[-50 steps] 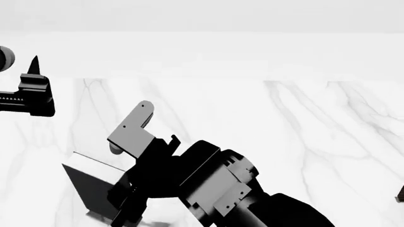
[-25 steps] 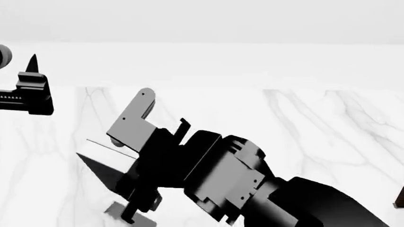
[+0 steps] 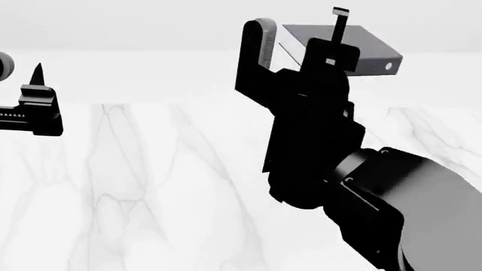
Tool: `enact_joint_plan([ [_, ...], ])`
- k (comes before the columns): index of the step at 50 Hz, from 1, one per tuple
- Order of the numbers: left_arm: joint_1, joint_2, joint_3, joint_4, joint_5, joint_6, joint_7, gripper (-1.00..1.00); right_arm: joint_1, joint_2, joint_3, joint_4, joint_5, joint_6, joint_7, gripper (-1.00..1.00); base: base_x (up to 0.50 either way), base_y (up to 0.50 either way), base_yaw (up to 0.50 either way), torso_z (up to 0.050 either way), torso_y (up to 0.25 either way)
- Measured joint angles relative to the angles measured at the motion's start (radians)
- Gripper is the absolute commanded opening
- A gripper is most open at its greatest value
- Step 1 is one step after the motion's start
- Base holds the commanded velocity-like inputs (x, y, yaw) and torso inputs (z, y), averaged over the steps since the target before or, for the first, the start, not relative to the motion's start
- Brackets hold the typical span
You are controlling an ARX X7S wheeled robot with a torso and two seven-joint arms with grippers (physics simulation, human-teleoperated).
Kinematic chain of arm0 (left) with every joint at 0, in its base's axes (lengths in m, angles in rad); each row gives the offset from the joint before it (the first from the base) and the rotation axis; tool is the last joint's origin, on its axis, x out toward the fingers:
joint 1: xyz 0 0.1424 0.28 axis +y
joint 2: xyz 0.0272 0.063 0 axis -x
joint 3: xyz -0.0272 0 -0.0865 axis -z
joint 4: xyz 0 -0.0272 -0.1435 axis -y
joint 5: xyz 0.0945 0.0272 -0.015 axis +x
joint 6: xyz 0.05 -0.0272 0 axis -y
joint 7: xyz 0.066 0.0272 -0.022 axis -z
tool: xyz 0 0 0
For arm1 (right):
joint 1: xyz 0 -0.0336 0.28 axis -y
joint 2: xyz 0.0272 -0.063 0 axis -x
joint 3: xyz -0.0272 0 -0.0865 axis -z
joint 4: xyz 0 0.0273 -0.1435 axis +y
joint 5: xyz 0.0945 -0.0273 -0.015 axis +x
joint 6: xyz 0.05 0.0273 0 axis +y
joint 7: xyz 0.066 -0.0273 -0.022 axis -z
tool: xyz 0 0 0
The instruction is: Pick up the book on the left and place it on top of the shelf.
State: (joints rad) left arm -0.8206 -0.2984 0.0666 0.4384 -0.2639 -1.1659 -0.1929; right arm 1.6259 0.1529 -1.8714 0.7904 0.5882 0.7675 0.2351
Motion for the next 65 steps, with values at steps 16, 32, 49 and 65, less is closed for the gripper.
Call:
enact_joint_plan([
  [16, 0.005, -0.004, 0.001, -0.005, -0.002, 0.006, -0.005, 1.0, 0.006, -0.014, 0.102, 0.408, -0.175, 0.102, -0.069, -1.0, 0.0, 0.0, 0.0, 0.0, 0.001],
  [32, 0.011, -0.008, 0.005, -0.028, -0.002, 0.028, -0.008, 1.0, -0.009, 0.088, 0.357, 0.496, -0.358, 0.323, -0.122, -1.0, 0.0, 0.0, 0.0, 0.0, 0.001],
  [49, 0.019, -0.012, 0.007, -0.045, -0.002, 0.047, -0.01, 1.0, -0.03, 0.189, 0.615, 0.519, -0.434, 0.504, 0.008, -1.0, 0.0, 0.0, 0.0, 0.0, 0.001],
  [65, 0.023, -0.016, 0.007, -0.049, -0.006, 0.054, -0.013, 1.0, -0.053, 0.23, 0.814, 0.519, -0.457, 0.549, 0.082, -1.0, 0.0, 0.0, 0.0, 0.0, 0.001],
])
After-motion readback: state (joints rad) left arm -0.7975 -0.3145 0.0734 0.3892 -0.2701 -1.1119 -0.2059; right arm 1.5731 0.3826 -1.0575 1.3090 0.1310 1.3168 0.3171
